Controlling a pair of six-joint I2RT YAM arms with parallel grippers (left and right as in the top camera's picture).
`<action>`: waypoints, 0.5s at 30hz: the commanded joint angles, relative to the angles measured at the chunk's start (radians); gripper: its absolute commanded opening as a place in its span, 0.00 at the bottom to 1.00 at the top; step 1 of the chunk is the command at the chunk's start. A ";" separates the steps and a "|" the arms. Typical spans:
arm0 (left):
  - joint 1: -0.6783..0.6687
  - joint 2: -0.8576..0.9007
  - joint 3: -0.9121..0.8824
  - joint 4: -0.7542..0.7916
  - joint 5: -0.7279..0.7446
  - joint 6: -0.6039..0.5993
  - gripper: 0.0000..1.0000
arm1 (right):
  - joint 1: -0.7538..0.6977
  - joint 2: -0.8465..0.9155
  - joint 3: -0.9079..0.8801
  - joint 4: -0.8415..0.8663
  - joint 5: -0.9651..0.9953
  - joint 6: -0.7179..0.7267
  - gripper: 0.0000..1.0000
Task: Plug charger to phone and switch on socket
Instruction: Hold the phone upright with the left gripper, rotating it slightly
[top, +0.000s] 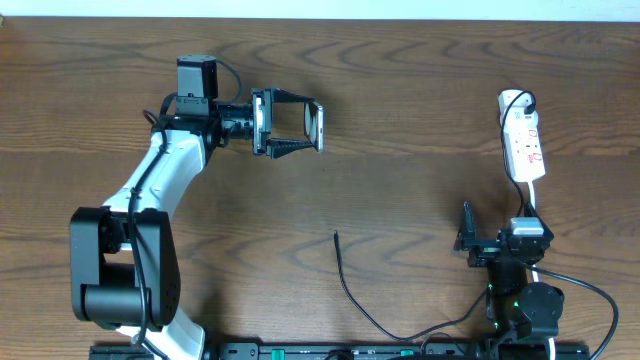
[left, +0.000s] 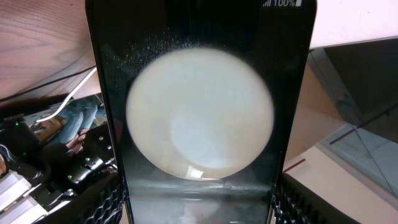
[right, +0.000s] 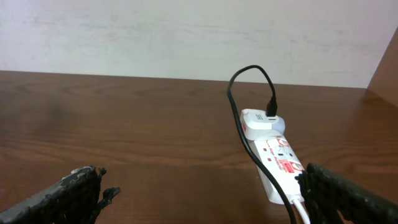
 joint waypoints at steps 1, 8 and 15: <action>0.004 -0.035 0.011 0.008 0.046 -0.008 0.08 | 0.011 -0.006 -0.001 -0.005 0.005 0.010 0.99; 0.004 -0.035 0.011 0.008 0.046 -0.008 0.07 | 0.011 -0.006 -0.001 -0.005 0.005 0.010 0.99; 0.004 -0.035 0.011 0.008 0.046 -0.008 0.07 | 0.011 -0.006 -0.001 -0.005 0.005 0.010 0.99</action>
